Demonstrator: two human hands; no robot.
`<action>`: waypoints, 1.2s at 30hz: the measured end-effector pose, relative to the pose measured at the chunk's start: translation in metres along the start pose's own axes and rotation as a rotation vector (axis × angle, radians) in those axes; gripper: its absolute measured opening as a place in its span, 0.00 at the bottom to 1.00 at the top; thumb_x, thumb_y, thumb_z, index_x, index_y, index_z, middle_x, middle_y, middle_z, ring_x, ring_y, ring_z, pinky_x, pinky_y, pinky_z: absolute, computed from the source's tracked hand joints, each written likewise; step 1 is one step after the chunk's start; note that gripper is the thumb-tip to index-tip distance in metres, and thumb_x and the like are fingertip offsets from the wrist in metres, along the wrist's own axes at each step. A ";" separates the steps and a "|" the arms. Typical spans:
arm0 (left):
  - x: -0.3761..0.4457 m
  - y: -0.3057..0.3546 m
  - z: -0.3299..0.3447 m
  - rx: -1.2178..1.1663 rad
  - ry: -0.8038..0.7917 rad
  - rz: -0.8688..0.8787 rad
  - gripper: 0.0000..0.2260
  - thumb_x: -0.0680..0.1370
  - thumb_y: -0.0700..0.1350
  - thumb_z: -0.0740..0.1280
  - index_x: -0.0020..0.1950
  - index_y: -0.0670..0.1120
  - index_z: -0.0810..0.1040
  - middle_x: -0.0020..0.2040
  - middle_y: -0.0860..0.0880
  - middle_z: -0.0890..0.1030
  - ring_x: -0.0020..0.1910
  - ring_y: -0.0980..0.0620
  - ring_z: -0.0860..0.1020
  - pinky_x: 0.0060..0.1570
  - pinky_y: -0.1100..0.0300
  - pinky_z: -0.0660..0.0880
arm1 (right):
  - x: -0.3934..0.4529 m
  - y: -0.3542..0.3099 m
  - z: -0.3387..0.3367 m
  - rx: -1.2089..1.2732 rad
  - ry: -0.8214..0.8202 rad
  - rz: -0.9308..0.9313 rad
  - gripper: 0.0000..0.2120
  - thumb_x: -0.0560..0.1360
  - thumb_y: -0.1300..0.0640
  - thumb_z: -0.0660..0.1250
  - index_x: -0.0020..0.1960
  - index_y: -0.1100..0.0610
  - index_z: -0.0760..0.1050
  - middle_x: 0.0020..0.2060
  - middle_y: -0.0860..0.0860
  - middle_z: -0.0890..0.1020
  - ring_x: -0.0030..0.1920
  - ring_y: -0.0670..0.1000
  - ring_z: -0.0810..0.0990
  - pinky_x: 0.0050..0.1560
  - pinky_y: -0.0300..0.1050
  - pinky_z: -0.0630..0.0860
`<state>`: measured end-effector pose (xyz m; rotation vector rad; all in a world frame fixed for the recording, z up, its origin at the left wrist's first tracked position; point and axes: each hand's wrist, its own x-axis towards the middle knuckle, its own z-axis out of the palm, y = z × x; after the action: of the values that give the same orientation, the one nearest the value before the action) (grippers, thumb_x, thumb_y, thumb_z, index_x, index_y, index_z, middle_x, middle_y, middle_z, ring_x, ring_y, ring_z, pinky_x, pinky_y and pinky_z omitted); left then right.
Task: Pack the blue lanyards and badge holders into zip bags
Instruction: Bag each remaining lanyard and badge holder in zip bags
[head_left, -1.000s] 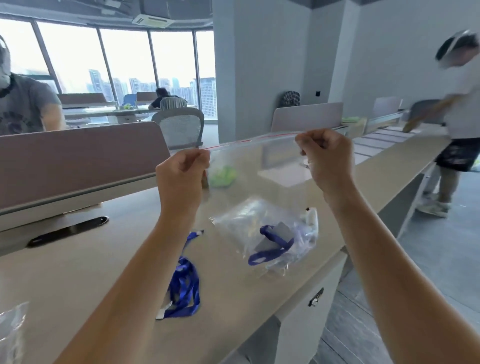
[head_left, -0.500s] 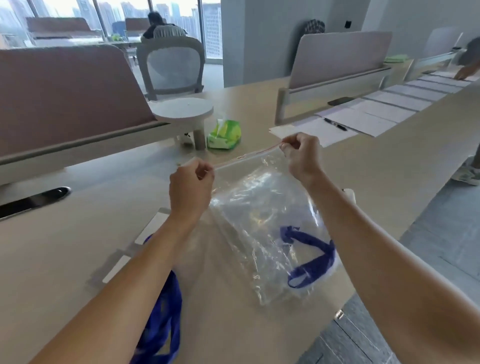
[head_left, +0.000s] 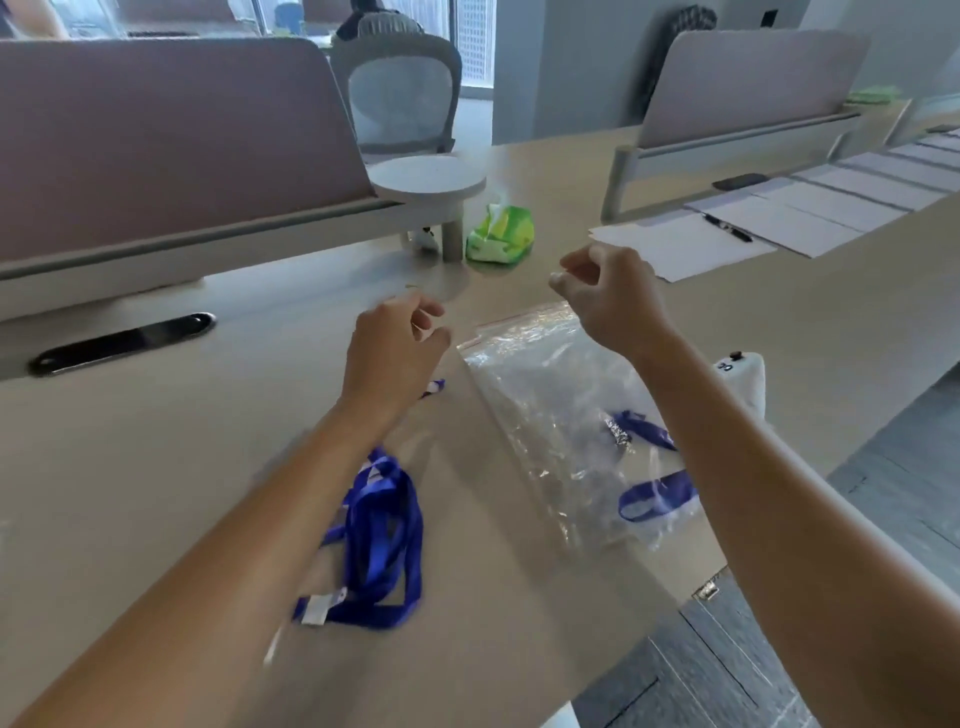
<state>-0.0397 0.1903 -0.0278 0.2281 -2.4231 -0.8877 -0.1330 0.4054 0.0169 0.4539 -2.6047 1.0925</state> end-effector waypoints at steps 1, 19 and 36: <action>-0.009 -0.003 -0.014 0.001 -0.001 0.004 0.07 0.76 0.47 0.73 0.53 0.49 0.82 0.45 0.52 0.81 0.43 0.54 0.80 0.47 0.57 0.78 | -0.009 -0.011 0.004 0.032 -0.025 -0.009 0.14 0.78 0.51 0.72 0.59 0.57 0.83 0.47 0.50 0.86 0.50 0.50 0.83 0.58 0.43 0.78; -0.157 -0.113 -0.143 0.193 -0.113 -0.089 0.10 0.77 0.45 0.71 0.59 0.49 0.83 0.54 0.52 0.82 0.56 0.51 0.77 0.54 0.60 0.71 | -0.163 -0.087 0.135 0.036 -0.483 -0.227 0.12 0.77 0.51 0.74 0.58 0.53 0.83 0.52 0.44 0.80 0.51 0.46 0.79 0.54 0.38 0.72; -0.115 -0.134 -0.125 0.264 -0.439 0.142 0.23 0.77 0.57 0.72 0.71 0.53 0.75 0.65 0.54 0.78 0.61 0.53 0.75 0.63 0.54 0.71 | -0.174 -0.065 0.134 0.111 -0.385 -0.268 0.08 0.77 0.54 0.73 0.57 0.51 0.84 0.56 0.43 0.82 0.57 0.42 0.77 0.54 0.23 0.66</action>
<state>0.1209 0.0572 -0.0841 -0.0522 -2.9213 -0.5982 0.0328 0.2959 -0.0963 1.1018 -2.6944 1.1528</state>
